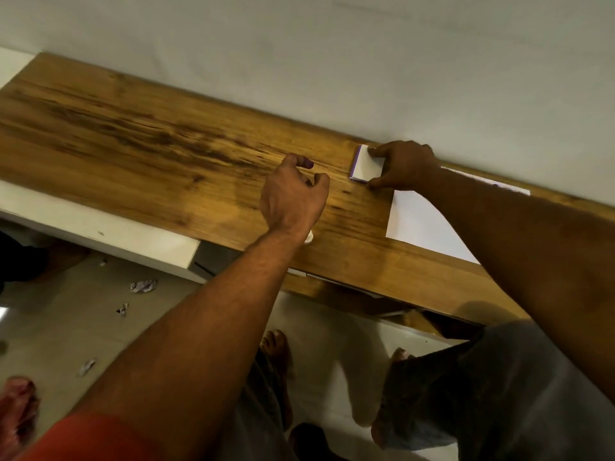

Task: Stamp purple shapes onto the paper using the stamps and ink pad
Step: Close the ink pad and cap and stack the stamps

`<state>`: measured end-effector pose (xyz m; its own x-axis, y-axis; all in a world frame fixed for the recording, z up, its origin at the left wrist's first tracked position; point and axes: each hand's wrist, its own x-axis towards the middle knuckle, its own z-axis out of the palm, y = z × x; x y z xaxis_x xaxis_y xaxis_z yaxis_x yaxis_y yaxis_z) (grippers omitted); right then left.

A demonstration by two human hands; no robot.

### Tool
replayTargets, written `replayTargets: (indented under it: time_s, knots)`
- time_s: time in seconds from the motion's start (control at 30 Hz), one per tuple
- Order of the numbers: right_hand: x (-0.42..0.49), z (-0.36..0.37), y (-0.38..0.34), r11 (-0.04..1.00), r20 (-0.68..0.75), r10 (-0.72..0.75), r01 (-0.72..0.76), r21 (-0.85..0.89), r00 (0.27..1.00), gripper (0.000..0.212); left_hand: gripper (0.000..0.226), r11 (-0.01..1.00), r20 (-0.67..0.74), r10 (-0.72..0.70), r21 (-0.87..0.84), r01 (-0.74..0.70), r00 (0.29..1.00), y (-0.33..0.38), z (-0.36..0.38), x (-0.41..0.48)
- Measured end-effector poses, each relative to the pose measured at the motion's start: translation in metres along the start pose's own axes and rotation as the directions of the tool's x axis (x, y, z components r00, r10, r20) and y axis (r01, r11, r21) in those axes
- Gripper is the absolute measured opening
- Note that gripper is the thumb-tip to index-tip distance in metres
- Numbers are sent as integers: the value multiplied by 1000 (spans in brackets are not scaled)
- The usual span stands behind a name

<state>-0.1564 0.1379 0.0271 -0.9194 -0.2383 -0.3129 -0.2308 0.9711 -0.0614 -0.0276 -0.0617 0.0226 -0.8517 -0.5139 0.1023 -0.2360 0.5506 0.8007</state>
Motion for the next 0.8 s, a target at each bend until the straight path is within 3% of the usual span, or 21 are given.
replayTargets:
  time_s: [0.8]
  knots:
    - [20, 0, 23, 996, 38, -81, 80, 24, 996, 112, 29, 999, -1, -31, 11, 31, 1000, -5, -3, 1]
